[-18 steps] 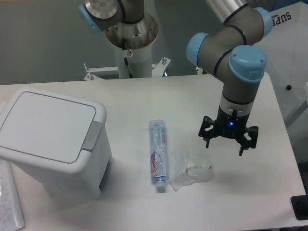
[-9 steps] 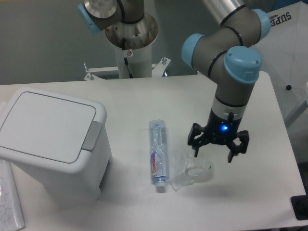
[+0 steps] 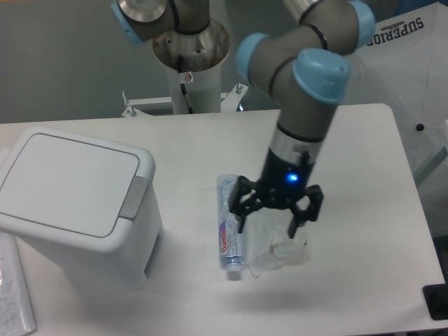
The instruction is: Open the trash can
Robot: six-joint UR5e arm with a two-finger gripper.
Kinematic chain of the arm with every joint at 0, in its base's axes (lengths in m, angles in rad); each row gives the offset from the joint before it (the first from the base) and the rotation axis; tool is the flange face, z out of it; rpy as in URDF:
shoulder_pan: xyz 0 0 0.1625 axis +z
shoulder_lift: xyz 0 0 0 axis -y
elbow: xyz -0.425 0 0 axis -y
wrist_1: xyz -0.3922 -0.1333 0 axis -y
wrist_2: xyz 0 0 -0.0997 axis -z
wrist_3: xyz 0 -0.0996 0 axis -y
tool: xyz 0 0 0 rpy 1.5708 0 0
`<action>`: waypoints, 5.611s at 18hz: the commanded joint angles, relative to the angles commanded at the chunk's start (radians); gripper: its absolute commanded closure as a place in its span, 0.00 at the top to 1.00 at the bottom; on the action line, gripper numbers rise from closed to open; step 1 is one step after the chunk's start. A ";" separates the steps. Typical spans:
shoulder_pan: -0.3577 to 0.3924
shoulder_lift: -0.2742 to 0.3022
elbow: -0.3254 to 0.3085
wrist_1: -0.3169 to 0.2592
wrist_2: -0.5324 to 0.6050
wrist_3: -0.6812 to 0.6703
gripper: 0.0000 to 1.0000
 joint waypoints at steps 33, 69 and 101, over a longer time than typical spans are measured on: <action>-0.146 0.130 -0.106 0.002 -0.025 -0.175 1.00; -0.147 0.098 -0.081 0.008 -0.005 -0.176 1.00; 0.072 -0.159 -0.011 0.038 0.486 0.686 1.00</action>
